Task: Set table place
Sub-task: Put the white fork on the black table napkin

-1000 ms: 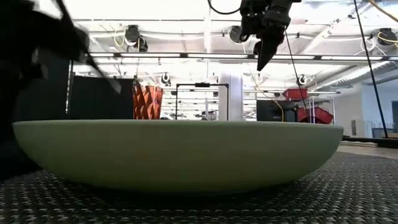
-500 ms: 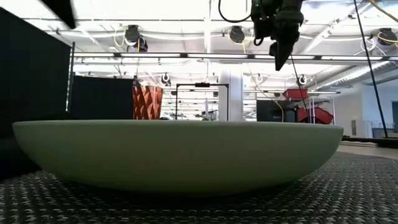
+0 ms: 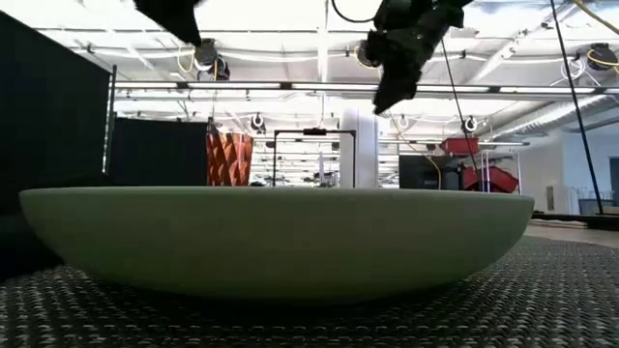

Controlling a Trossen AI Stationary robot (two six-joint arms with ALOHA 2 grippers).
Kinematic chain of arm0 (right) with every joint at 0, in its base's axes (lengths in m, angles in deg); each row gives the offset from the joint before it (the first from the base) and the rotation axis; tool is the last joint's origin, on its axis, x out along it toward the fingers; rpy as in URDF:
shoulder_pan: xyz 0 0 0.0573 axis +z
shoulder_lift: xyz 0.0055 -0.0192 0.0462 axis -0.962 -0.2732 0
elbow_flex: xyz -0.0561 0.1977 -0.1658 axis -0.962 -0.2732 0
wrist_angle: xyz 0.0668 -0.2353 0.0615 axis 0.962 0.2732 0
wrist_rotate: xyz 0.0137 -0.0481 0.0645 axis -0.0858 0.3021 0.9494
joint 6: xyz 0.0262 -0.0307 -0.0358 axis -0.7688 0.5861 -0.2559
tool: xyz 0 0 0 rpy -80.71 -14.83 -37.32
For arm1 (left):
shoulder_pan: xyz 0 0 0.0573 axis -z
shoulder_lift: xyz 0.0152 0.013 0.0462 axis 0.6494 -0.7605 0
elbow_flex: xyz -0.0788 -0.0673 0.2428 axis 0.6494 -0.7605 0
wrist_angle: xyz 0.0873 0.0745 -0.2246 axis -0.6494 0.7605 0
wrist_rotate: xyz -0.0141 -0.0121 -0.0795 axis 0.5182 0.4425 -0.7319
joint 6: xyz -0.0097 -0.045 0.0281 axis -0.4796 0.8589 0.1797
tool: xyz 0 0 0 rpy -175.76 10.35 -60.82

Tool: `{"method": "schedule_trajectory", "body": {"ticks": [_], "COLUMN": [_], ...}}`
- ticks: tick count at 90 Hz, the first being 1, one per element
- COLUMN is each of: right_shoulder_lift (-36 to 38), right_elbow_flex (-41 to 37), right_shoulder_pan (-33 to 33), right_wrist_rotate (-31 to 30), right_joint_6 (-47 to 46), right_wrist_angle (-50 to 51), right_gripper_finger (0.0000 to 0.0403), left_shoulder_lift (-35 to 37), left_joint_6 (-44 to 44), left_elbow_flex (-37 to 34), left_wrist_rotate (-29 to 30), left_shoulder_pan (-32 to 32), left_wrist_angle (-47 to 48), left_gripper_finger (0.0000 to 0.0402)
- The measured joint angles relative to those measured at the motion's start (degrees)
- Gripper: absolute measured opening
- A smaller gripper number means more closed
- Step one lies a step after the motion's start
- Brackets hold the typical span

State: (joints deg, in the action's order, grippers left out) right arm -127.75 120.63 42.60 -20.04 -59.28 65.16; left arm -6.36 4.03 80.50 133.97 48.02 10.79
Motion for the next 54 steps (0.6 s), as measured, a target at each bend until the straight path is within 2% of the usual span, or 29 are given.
{"method": "schedule_trajectory", "body": {"ticks": [4,9,14,18,23,35,47,54], "right_shoulder_lift": [0.0,0.0,0.0,-0.2,-0.6,-2.6,-5.9,-7.6], "right_elbow_flex": [0.0,0.0,0.0,0.0,0.0,0.0,0.0,-0.1], "right_shoulder_pan": [0.5,1.2,1.9,2.6,3.4,4.5,3.9,2.9], "right_wrist_rotate": [0.0,0.0,-0.1,-0.2,-0.3,-0.3,-0.8,-0.8], "right_joint_6": [-2.0,-4.8,-7.4,-9.2,-10.2,-10.3,-8.3,-5.5], "right_wrist_angle": [-1.2,-2.9,-5.4,-7.7,-10.3,-12.8,-13.7,-13.4], "right_gripper_finger": [0.0203,0.0203,0.0203,0.0203,0.0203,0.0203,0.0203,0.0203], "left_shoulder_lift": [2.4,5.1,7.4,8.2,8.4,4.9,-2.4,-7.8], "left_joint_6": [-8.2,-20.2,-29.8,-34.1,-36.0,-37.8,-37.6,-37.6], "left_elbow_flex": [-3.1,-7.6,-12.3,-15.4,-17.6,-18.2,-18.1,-16.4], "left_wrist_rotate": [-2.8,-9.9,-21.4,-30.2,-36.9,-41.6,-55.1,-56.3], "left_shoulder_pan": [-4.3,-9.8,-14.8,-18.3,-21.6,-27.4,-31.3,-32.5], "left_wrist_angle": [-8.3,-21.0,-34.2,-43.5,-51.0,-56.8,-67.1,-68.7], "left_gripper_finger": [0.0108,0.0108,0.0108,0.0108,0.0108,0.0108,0.0108,0.0108]}}
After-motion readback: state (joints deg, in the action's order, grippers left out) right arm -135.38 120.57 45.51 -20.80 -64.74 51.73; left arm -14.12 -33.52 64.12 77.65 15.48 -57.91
